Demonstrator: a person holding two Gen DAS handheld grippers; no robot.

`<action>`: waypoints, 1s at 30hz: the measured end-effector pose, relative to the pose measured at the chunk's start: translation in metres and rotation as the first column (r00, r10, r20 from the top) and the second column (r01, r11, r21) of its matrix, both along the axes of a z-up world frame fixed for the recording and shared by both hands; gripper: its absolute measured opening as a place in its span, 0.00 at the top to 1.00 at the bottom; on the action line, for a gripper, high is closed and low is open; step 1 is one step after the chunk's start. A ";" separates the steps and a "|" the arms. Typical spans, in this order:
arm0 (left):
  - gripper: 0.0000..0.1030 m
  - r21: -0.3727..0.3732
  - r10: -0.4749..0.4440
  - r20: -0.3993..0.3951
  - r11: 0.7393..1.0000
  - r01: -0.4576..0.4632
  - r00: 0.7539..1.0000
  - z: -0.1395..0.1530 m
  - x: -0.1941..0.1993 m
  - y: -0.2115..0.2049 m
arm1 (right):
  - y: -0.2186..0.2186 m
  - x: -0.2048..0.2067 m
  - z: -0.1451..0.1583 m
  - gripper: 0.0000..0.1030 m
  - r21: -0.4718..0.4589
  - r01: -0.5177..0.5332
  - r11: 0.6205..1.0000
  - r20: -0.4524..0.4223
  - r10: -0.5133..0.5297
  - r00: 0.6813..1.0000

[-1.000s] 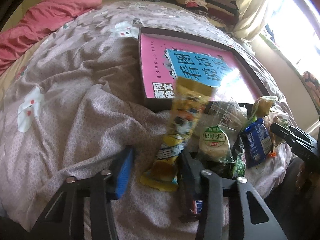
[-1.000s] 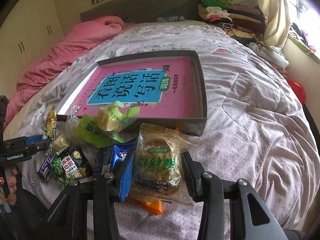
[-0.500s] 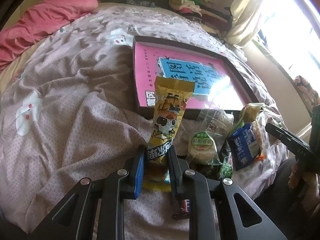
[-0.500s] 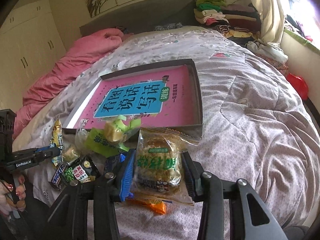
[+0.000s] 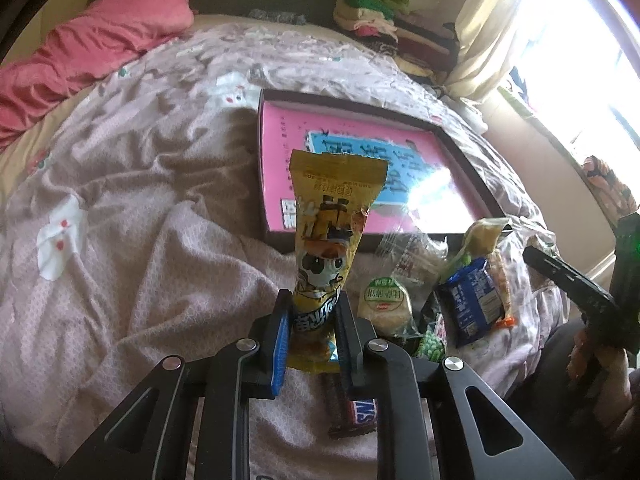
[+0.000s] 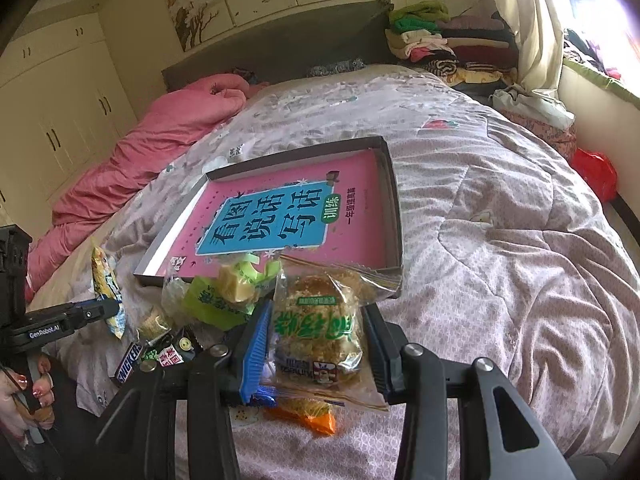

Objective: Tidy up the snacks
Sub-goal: 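Lift both held snacks and carry them over the pink tray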

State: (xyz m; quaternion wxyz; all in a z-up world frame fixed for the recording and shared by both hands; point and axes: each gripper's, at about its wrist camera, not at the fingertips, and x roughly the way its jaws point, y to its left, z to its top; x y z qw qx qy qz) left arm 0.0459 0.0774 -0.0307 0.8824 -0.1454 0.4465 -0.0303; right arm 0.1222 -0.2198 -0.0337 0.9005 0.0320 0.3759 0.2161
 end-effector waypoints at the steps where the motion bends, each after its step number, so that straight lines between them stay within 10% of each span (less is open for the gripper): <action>1: 0.80 -0.004 0.004 -0.010 1.000 -0.004 1.000 -0.003 0.001 0.001 | 0.000 0.000 0.000 0.57 0.001 -0.002 1.000 -0.002 0.002 1.000; 30: 0.82 -0.031 0.060 0.109 0.998 -0.057 0.992 0.032 0.051 0.000 | -0.009 0.028 0.021 0.57 0.055 0.038 0.998 0.092 -0.043 0.995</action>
